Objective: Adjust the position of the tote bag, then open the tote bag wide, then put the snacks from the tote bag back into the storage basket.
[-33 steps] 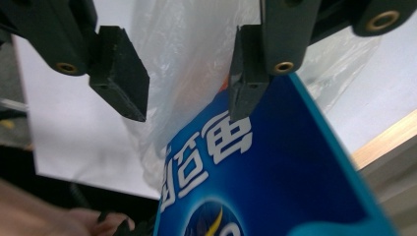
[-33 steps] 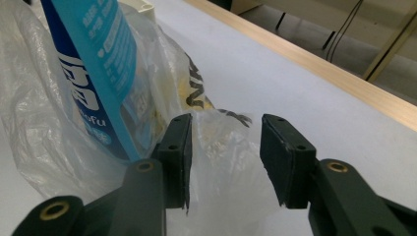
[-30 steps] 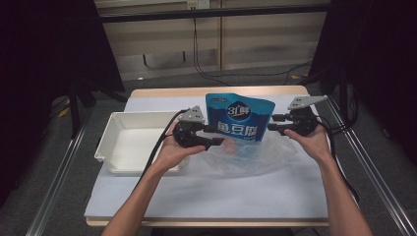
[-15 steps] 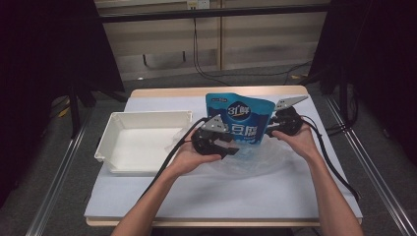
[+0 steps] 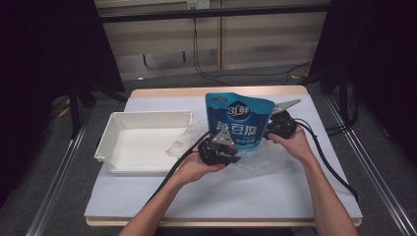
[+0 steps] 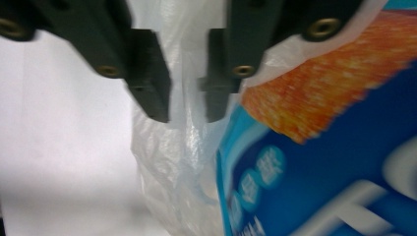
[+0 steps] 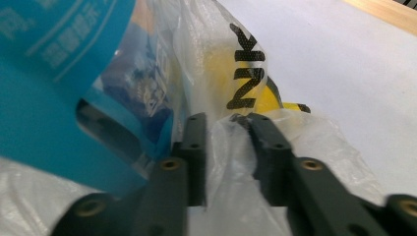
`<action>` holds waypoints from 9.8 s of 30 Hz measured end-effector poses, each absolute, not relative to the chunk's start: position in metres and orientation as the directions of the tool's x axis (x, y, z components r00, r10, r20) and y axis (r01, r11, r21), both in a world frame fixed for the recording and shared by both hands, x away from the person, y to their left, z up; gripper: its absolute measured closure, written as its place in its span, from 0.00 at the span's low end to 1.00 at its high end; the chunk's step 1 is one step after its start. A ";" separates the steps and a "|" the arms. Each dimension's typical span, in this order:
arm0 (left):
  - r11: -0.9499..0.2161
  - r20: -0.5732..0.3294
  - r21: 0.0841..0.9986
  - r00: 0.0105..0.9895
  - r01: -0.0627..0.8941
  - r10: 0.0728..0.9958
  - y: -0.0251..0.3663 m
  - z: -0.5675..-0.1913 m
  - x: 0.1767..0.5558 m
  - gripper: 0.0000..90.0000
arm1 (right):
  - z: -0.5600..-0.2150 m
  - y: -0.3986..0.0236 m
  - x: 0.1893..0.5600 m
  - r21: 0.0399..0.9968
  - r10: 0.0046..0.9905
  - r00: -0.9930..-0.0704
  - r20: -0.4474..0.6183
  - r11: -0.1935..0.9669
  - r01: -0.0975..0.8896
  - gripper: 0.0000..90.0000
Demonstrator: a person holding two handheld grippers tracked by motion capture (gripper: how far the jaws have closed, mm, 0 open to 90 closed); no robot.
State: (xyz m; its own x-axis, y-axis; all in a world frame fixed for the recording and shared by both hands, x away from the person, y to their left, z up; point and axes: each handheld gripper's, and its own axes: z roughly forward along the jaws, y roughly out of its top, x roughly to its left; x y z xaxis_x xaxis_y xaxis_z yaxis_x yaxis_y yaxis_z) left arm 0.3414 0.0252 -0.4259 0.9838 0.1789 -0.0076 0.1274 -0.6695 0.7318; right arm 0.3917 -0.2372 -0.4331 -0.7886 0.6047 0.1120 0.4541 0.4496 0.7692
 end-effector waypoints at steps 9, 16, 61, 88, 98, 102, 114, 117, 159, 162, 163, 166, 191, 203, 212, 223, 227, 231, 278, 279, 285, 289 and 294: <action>-0.694 -0.049 0.711 0.992 0.114 0.113 0.032 -0.425 0.337 1.00 | -0.438 -0.238 0.398 0.783 0.620 -0.769 0.154 0.398 0.478 0.99; -0.711 -0.064 0.697 0.996 0.093 0.067 0.035 -0.426 0.325 1.00 | -0.448 -0.243 0.413 0.773 0.672 -0.723 0.160 0.371 0.515 1.00; -0.600 -0.118 0.789 0.991 0.131 0.061 0.079 -0.408 0.300 0.78 | -0.424 -0.270 0.386 0.822 0.799 -0.598 0.063 0.299 0.485 0.60; -0.586 -0.032 0.780 0.950 0.219 0.312 0.108 -0.370 0.378 0.83 | -0.414 -0.238 0.303 0.826 0.647 -0.759 0.067 0.391 0.406 0.98; -0.706 -0.022 0.663 0.949 0.250 0.315 0.085 -0.404 0.384 0.74 | -0.439 -0.219 0.314 0.789 0.648 -0.759 0.064 0.433 0.436 0.95; -0.707 -0.028 0.656 0.944 0.265 0.328 0.088 -0.409 0.384 0.67 | -0.452 -0.216 0.314 0.755 0.645 -0.762 0.052 0.475 0.453 0.93; -0.723 -0.019 0.626 0.932 0.293 0.362 0.098 -0.424 0.383 0.52 | -0.477 -0.223 0.313 0.671 0.651 -0.756 0.068 0.531 0.517 0.89; -0.736 -0.019 0.612 0.936 0.289 0.352 0.097 -0.424 0.384 0.50 | -0.477 -0.227 0.312 0.668 0.660 -0.749 0.064 0.529 0.523 0.88; -0.573 0.032 0.794 0.927 0.203 0.374 0.111 -0.337 0.382 0.26 | -0.443 -0.280 0.220 0.867 0.803 -0.595 0.021 0.281 0.411 0.47; -0.572 0.027 0.796 0.931 0.200 0.363 0.111 -0.329 0.382 0.25 | -0.443 -0.282 0.213 0.861 0.810 -0.586 0.027 0.279 0.425 0.44; -0.568 0.029 0.799 0.930 0.198 0.365 0.111 -0.327 0.383 0.25 | -0.442 -0.282 0.210 0.865 0.813 -0.582 0.028 0.272 0.422 0.43; -0.575 0.042 0.797 0.932 0.187 0.361 0.113 -0.319 0.385 0.24 | -0.442 -0.283 0.202 0.867 0.819 -0.573 0.020 0.271 0.418 0.43; -0.614 0.108 0.784 0.951 0.098 0.290 0.084 -0.261 0.401 0.38 | -0.456 -0.271 0.184 0.846 0.786 -0.616 0.052 0.293 0.445 0.40; -0.729 0.105 0.678 0.969 0.096 0.225 0.063 -0.263 0.424 0.48 | -0.458 -0.271 0.188 0.840 0.783 -0.619 0.059 0.297 0.455 0.40; -0.793 0.074 0.604 0.985 0.080 0.156 0.043 -0.276 0.428 0.58 | -0.460 -0.269 0.188 0.825 0.776 -0.628 0.061 0.315 0.469 0.39; -0.862 0.076 0.504 0.992 0.049 0.101 0.024 -0.286 0.427 0.61 | -0.463 -0.269 0.189 0.817 0.772 -0.631 0.074 0.316 0.482 0.39; -0.867 0.082 0.497 0.992 0.040 0.093 0.021 -0.285 0.426 0.67 | -0.465 -0.268 0.190 0.807 0.766 -0.638 0.083 0.324 0.494 0.38; -0.873 0.086 0.486 0.992 0.040 0.093 0.020 -0.284 0.427 0.71 | -0.466 -0.264 0.191 0.802 0.758 -0.648 0.078 0.339 0.493 0.38; -0.833 0.033 0.550 0.995 0.057 0.090 0.012 -0.268 0.424 1.00 | -0.465 -0.269 0.192 0.808 0.770 -0.632 0.089 0.316 0.498 0.38; -0.834 0.028 0.549 0.996 0.060 0.090 0.012 -0.266 0.424 1.00 | -0.465 -0.269 0.192 0.806 0.770 -0.632 0.090 0.316 0.500 0.38; -0.826 0.041 0.562 0.996 0.042 0.078 0.008 -0.254 0.421 1.00 | -0.465 -0.268 0.192 0.806 0.766 -0.637 0.088 0.320 0.498 0.37; -0.821 0.040 0.569 0.995 0.049 0.087 0.005 -0.245 0.420 1.00 | -0.465 -0.268 0.192 0.807 0.768 -0.634 0.089 0.317 0.498 0.37; -0.802 0.040 0.595 0.994 0.054 0.097 0.006 -0.234 0.419 1.00 | -0.465 -0.269 0.191 0.809 0.767 -0.635 0.092 0.315 0.497 0.37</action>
